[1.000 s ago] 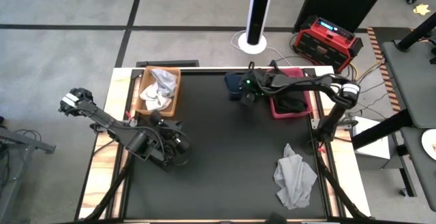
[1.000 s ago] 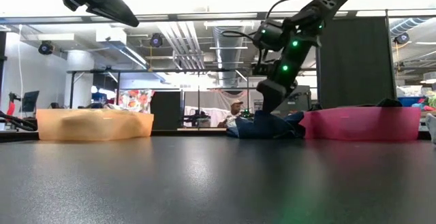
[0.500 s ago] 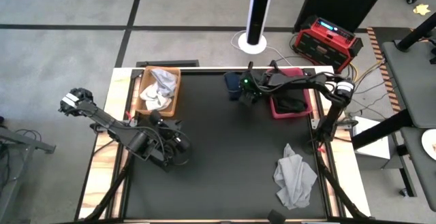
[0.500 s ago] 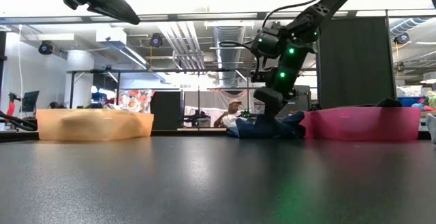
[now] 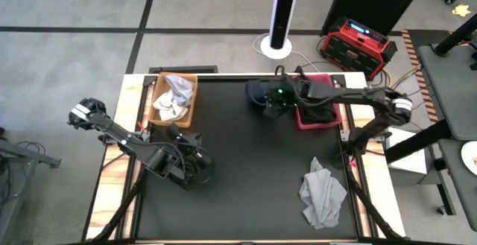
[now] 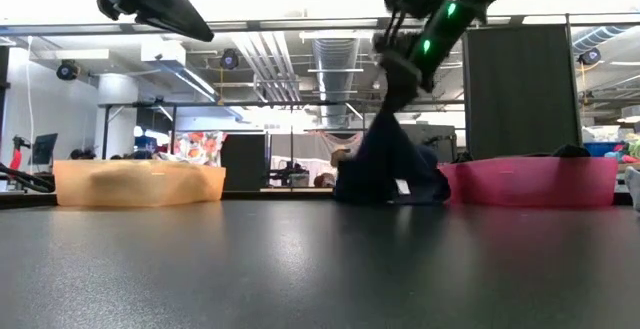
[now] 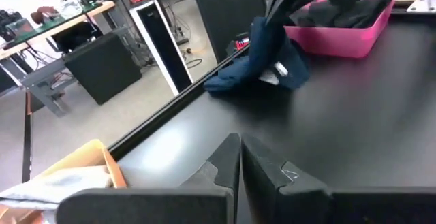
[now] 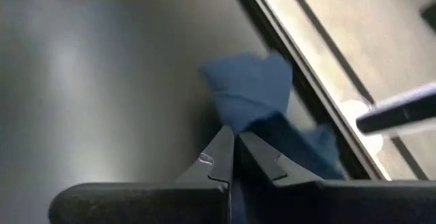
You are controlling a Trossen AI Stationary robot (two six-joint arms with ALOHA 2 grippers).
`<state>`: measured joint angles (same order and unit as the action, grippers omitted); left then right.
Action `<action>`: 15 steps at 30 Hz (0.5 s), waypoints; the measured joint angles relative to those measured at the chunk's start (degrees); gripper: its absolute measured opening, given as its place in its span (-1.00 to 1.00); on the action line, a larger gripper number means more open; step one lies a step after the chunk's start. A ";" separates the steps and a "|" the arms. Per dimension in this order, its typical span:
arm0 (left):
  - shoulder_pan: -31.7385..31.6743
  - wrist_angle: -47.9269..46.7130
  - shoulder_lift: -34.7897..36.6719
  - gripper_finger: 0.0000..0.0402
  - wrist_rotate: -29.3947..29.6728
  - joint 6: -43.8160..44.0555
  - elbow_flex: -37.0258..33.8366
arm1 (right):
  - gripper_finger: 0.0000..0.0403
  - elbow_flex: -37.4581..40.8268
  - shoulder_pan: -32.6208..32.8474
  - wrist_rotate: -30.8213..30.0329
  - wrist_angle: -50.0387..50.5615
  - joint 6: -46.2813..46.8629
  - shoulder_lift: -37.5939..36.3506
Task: Sort towels by color in basket
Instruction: Put the blue towel into the red bin
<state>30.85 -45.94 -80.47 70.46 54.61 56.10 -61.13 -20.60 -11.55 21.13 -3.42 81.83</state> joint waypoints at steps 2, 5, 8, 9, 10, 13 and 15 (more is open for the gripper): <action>0.00 1.94 -0.55 -1.00 1.60 -0.03 0.00 | -0.96 0.00 2.28 -0.03 -0.24 0.00 -2.72; 0.00 3.99 -1.01 -1.00 3.41 -0.43 0.00 | -0.96 0.00 5.91 -0.95 -0.46 0.51 -6.55; 0.00 5.10 -1.22 -1.00 3.70 -0.66 0.02 | -0.96 0.02 9.59 -2.03 -0.44 0.55 -9.77; 0.00 5.61 -1.22 -1.00 3.67 -0.69 0.02 | -0.96 0.06 10.81 -2.08 -0.44 0.56 -10.72; 0.00 6.22 -1.22 -1.00 3.66 -0.70 0.02 | -0.96 0.08 11.98 -2.14 -0.43 0.54 -11.60; 0.00 8.52 -1.22 -1.00 3.58 -1.85 0.02 | -0.96 0.11 15.73 -3.71 -0.92 -0.41 -13.55; 0.00 10.71 -1.22 -1.00 3.51 -4.26 0.02 | -0.96 0.11 18.20 -6.18 -1.37 -1.64 -14.46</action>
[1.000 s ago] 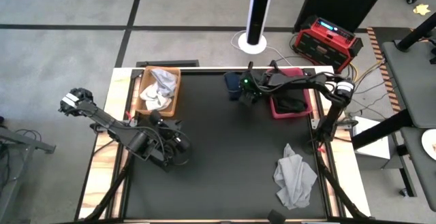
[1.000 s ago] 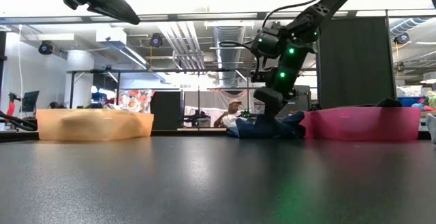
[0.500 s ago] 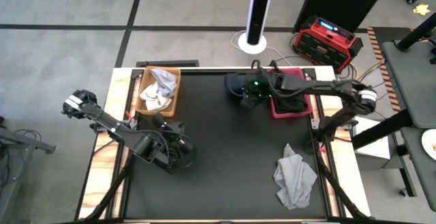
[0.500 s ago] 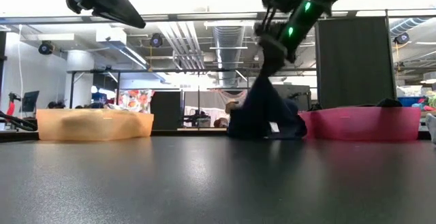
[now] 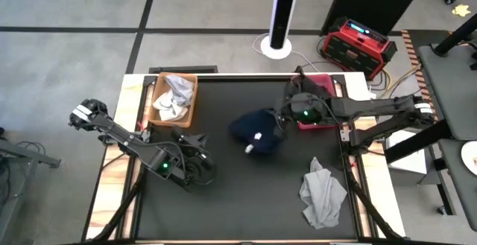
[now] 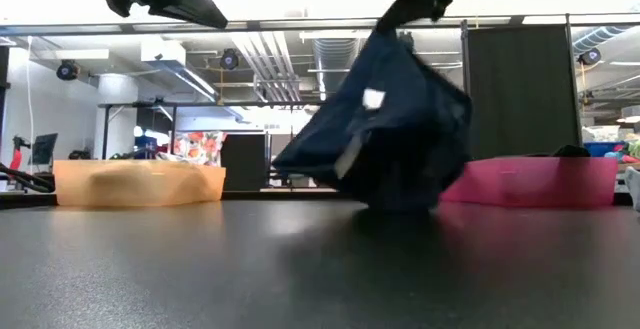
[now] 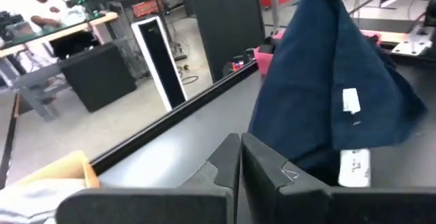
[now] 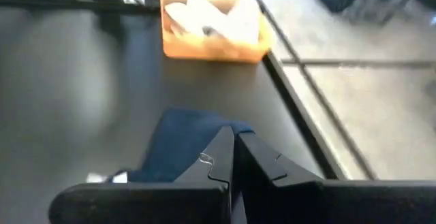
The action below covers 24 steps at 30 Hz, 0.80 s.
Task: Sort towels by color in basket
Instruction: Put the blue towel into the red bin
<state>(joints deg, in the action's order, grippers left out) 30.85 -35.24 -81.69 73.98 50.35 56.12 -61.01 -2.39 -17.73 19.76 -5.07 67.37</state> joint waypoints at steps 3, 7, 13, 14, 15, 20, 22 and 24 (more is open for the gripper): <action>0.00 4.22 0.00 -1.00 -2.51 -5.14 0.00 | -0.96 0.02 2.84 -1.99 -1.22 -1.49 -1.37; -0.22 12.09 0.00 -0.95 -7.28 -13.79 0.00 | -0.96 0.00 5.59 -2.04 -3.00 -3.64 -2.35; -0.56 20.53 0.00 -0.72 -12.01 -25.52 0.02 | -0.96 -0.22 8.72 -1.88 -6.03 -6.66 -3.44; -0.78 21.16 0.00 -0.66 -12.60 -26.63 0.02 | -0.96 -0.22 9.28 -1.90 -6.06 -7.04 -3.74; -1.10 21.77 0.00 -0.61 -13.08 -27.22 0.02 | -0.96 -0.22 9.79 -1.89 -6.52 -7.47 -4.05; -3.39 22.13 0.00 -0.30 -16.00 -27.42 0.02 | -0.96 -0.26 11.94 -1.82 -9.07 -8.01 -5.84; -4.33 22.78 -0.24 -0.18 -19.26 -27.94 0.02 | -0.96 -0.26 12.11 -1.82 -9.19 -7.70 -6.17; -5.08 24.02 -0.95 -0.07 -23.09 -29.24 0.02 | -0.96 -0.26 12.03 -1.82 -9.37 -6.97 -6.24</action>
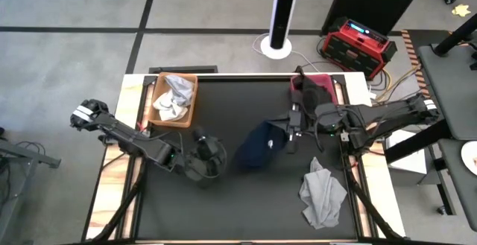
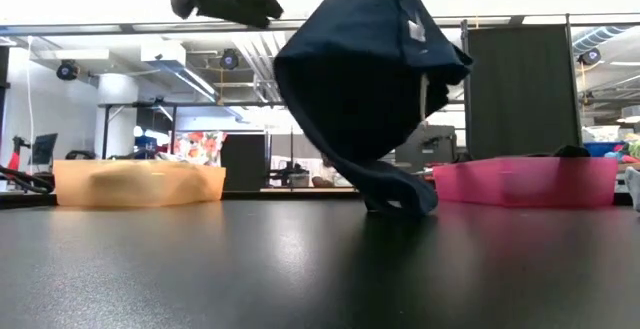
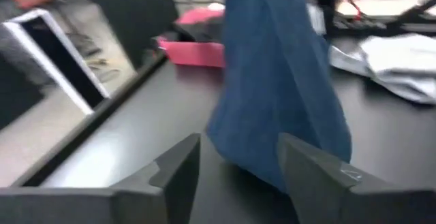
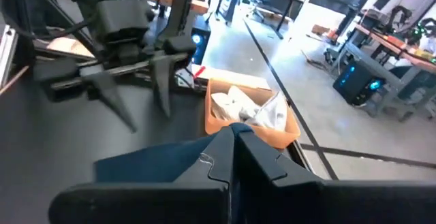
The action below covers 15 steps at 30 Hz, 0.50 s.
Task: Sort towels by color in basket
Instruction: Put the blue towel into the red bin
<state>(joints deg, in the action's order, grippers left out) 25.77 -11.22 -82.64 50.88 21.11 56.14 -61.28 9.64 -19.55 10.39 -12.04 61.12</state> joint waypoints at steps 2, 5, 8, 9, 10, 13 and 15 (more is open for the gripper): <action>-0.76 1.87 -1.21 0.02 -3.54 -1.37 0.00 | -0.96 0.00 -0.01 -0.04 -0.02 0.03 0.04; -1.54 5.52 -3.37 0.14 -7.40 -3.59 0.00 | -0.96 0.00 -0.01 -0.03 -0.04 0.16 0.32; -1.88 9.96 -5.56 0.21 -10.51 -5.24 0.00 | -0.96 0.00 -0.01 -0.02 0.12 0.80 0.50; -1.91 11.21 -6.26 0.23 -11.47 -5.60 0.01 | -0.96 0.00 -0.01 -0.03 0.08 0.88 0.50; -1.91 12.00 -6.83 0.24 -12.37 -5.87 0.08 | -0.96 -0.01 -0.01 -0.05 -0.05 0.90 0.50; -1.91 13.03 -8.05 0.26 -13.48 -5.73 0.09 | -0.96 -0.02 -0.01 -0.07 0.02 1.31 0.50; -1.90 13.28 -8.31 0.26 -13.56 -5.07 0.09 | -0.96 -0.02 -0.01 -0.10 0.02 1.63 0.50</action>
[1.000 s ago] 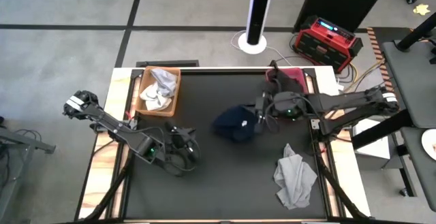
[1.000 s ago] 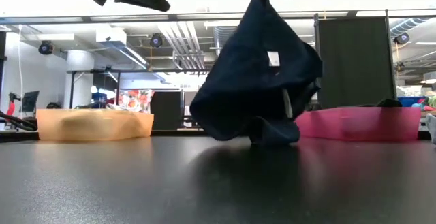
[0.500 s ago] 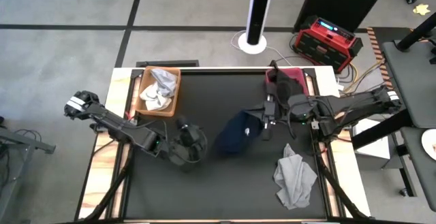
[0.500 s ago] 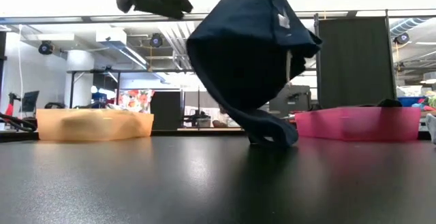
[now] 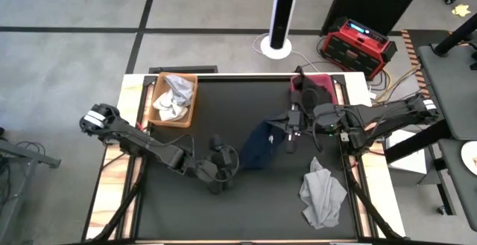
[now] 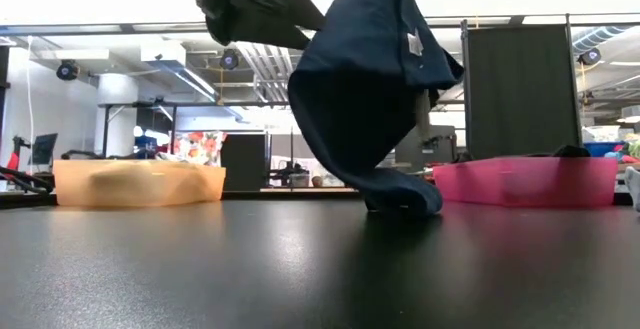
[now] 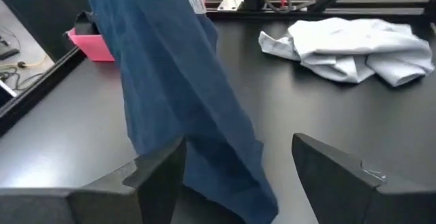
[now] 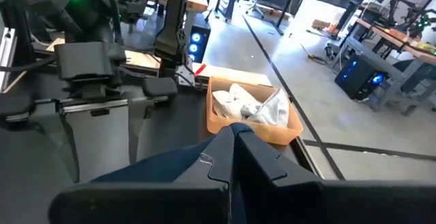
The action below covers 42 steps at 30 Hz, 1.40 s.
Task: Sort towels by color in basket
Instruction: Put the blue towel into the red bin
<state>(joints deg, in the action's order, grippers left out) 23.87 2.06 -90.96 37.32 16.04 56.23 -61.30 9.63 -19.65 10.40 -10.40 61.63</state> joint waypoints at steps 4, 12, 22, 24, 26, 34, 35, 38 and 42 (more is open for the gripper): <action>-0.97 3.67 -1.75 0.26 -0.77 1.40 0.00 | -0.96 0.00 0.00 -0.01 -0.01 0.73 0.00; -6.29 6.44 -6.16 0.23 2.54 6.84 0.00 | -0.96 0.00 0.00 -0.03 -0.28 1.94 0.00; -7.38 8.51 -6.83 -0.81 0.97 0.73 0.00 | -0.96 0.00 0.00 -0.09 -0.44 1.95 0.00; -7.38 8.51 -5.83 -0.93 1.30 0.25 0.00 | -0.96 0.00 0.02 -0.02 0.02 2.66 0.00; -7.18 8.68 -4.63 -0.96 4.45 -1.35 0.00 | -0.96 0.00 0.49 0.04 1.20 3.46 0.00; -6.41 8.52 2.87 -1.00 11.80 -9.20 0.02 | -0.96 1.81 4.72 0.10 4.73 8.29 0.24; -6.42 8.70 3.53 -1.00 11.81 -9.87 0.02 | -0.96 2.38 5.33 0.14 4.71 9.28 0.40; -6.35 11.04 5.05 -1.00 11.82 -12.71 0.02 | -0.96 4.07 6.71 0.18 4.66 11.88 1.73; -6.27 15.35 5.80 -1.00 11.72 -17.61 0.02 | -0.95 5.48 7.89 0.92 4.67 14.70 5.41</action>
<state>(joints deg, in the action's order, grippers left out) 17.61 17.41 -85.16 49.04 -1.56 56.25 -55.82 17.52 -18.74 15.07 4.29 67.04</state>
